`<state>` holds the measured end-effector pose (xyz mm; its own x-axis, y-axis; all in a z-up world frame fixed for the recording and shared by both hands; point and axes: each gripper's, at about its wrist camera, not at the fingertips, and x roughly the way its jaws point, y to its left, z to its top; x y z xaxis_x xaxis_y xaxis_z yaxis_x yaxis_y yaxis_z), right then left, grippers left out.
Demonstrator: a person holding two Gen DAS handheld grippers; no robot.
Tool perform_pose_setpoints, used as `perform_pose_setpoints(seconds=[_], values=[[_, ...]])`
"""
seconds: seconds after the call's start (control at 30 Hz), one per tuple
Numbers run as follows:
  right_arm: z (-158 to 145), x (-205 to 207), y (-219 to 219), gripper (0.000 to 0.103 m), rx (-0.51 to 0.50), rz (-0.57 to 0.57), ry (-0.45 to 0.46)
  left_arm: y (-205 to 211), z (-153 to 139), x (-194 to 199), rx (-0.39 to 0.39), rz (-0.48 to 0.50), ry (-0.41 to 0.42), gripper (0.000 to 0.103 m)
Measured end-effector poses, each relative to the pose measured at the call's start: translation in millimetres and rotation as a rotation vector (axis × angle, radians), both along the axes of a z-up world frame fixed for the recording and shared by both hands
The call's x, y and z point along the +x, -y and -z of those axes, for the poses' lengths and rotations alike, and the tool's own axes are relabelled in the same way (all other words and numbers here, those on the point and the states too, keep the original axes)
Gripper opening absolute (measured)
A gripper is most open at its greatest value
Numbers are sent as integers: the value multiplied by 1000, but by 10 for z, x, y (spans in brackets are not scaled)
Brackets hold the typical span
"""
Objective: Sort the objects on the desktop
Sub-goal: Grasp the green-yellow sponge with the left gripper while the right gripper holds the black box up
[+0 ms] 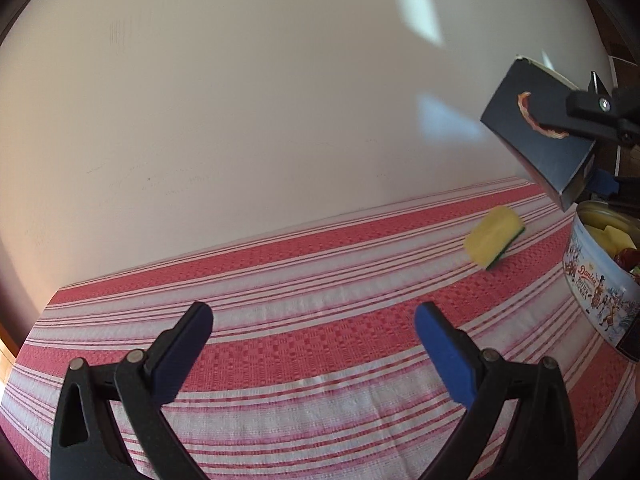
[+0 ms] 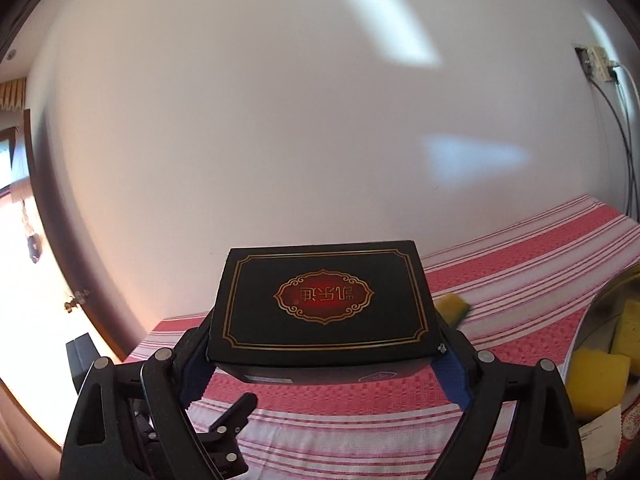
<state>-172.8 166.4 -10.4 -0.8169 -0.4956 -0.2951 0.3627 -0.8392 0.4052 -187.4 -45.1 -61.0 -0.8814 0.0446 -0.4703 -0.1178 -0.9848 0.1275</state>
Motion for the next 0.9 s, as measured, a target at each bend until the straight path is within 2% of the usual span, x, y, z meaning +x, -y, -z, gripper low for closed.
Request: perform_pose_setpoints(seconds=[0.1, 0.2, 0.27, 0.4, 0.53, 0.6, 0.67, 0.8, 0.9], values=[[41, -87, -21, 93, -79, -110, 57, -133, -2, -3, -2, 8, 23, 102], [-2, -70, -84, 93, -120, -76, 37, -74, 43, -19, 3, 8, 33, 102], [-76, 14, -201, 93, -122, -11, -19, -55, 53, -44, 11, 40, 36, 102], [-228, 268, -469, 93, -135, 156, -156, -295, 63, -76, 9, 110, 49, 102], [-293, 509, -665, 93, -83, 371, -260, -573, 48, -364, 169, 175, 132, 102], [-308, 608, -863, 93, -76, 472, -295, -837, 32, -463, 203, 187, 163, 102], [-371, 651, -944, 93, -75, 549, -338, -1129, 23, -495, 167, 214, 139, 102], [-420, 851, -1020, 93, -55, 654, -383, -1707, -1, -607, 0, 296, 114, 102], [-387, 837, -1036, 93, -59, 666, -357, -1965, 9, -750, -103, 342, 161, 102]])
